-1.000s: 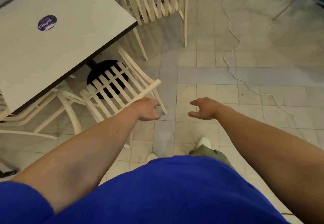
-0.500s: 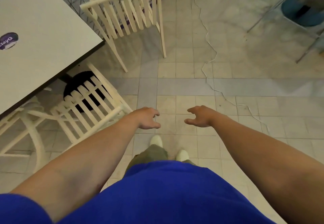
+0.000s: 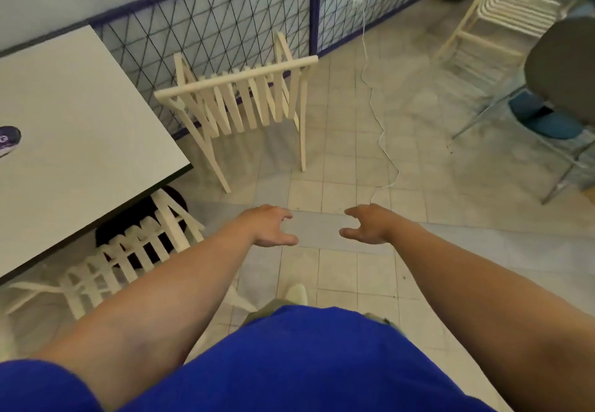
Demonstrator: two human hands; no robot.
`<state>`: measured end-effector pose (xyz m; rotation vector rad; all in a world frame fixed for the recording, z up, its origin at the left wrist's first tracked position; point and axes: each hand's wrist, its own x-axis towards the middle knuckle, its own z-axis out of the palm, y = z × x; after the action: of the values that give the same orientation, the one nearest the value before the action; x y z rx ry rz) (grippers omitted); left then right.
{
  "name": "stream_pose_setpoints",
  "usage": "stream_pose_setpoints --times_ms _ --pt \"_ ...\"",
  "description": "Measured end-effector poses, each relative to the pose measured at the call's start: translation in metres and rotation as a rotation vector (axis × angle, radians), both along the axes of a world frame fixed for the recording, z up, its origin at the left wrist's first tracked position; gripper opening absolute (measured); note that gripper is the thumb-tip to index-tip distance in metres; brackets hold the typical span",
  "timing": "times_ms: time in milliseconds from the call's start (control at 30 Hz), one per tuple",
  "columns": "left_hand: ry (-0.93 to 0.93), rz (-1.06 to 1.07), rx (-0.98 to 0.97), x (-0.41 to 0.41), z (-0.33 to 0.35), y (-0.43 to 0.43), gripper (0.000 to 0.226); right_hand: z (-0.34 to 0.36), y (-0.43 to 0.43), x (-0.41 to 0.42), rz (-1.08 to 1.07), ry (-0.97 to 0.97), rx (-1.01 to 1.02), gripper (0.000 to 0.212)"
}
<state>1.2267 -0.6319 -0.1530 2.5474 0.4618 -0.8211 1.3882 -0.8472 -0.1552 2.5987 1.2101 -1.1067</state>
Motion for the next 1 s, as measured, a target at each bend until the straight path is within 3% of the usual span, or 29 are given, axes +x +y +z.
stream_pose_setpoints --times_ms 567,1000 --pt "-0.090 0.307 0.122 0.151 0.038 0.179 0.078 0.029 0.235 0.211 0.276 -0.069 0.186 0.077" --pt "-0.150 0.511 0.118 0.213 0.040 0.276 0.076 0.031 0.369 0.289 0.472 -0.025 0.290 0.073"
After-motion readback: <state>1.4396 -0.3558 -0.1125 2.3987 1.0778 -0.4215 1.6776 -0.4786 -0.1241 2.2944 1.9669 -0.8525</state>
